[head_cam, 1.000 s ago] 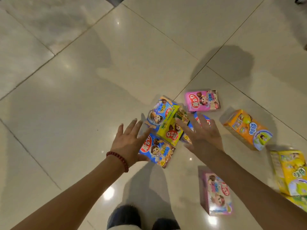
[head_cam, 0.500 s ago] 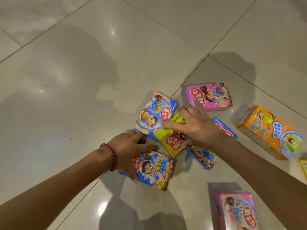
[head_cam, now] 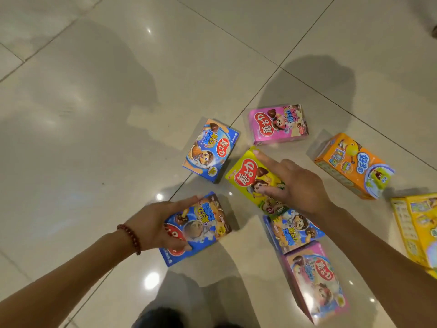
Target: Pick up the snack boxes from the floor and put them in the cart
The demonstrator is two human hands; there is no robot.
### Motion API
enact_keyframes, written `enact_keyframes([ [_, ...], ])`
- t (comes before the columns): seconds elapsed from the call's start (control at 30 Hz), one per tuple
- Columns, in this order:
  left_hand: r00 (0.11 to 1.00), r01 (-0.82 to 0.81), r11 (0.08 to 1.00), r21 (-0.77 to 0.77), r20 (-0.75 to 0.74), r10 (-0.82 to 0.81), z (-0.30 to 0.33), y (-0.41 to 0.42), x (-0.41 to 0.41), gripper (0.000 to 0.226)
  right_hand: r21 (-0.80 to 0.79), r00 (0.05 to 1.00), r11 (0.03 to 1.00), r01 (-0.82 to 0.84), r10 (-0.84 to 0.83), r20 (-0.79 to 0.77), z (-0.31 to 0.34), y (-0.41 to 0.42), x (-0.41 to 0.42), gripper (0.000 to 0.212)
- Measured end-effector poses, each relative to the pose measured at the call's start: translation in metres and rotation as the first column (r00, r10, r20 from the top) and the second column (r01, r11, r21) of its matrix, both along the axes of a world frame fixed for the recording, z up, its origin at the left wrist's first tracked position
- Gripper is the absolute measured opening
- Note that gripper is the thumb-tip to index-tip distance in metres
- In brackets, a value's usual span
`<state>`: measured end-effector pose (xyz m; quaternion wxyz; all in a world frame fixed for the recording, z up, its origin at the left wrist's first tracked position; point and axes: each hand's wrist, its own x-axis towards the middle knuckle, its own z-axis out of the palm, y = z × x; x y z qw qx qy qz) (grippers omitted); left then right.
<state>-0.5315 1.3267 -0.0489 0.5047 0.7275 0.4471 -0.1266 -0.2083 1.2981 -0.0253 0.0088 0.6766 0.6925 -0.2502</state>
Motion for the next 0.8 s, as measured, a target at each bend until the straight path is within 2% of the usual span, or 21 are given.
enact_keyframes([
  [0.1,0.971,-0.223,0.974,-0.048,0.075,0.226,0.047,-0.017,-0.009,0.087,-0.039,0.983,0.99,0.135,-0.139,-0.12,0.038,-0.022,-0.01,0.074],
  [0.23,0.889,-0.426,0.9,-0.09,0.145,0.435,0.122,-0.041,-0.017,0.091,-0.115,0.902,0.953,0.279,-0.302,-0.308,0.111,-0.049,-0.03,0.072],
  [0.4,0.768,-0.587,0.8,-0.127,0.228,0.599,0.231,-0.06,-0.02,0.099,-0.197,0.698,0.854,0.482,-0.51,-0.503,0.22,-0.068,-0.055,0.07],
  [0.53,0.693,-0.662,0.74,-0.116,0.28,0.664,0.319,-0.066,-0.021,0.099,-0.182,0.653,0.828,0.531,-0.536,-0.535,0.313,-0.071,-0.073,0.068],
  [0.6,0.624,-0.73,0.676,-0.099,0.304,0.719,0.36,-0.065,-0.02,0.096,-0.197,0.598,0.809,0.554,-0.552,-0.582,0.354,-0.069,-0.08,0.068],
  [0.73,0.442,-0.829,0.53,-0.177,0.371,0.816,0.435,-0.067,-0.02,0.096,-0.224,0.519,0.783,0.58,-0.568,-0.639,0.431,-0.067,-0.105,0.072],
  [0.8,0.394,-0.857,0.488,-0.166,0.401,0.827,0.476,-0.071,-0.021,0.094,-0.244,0.471,0.768,0.593,-0.576,-0.668,0.465,-0.07,-0.119,0.074],
])
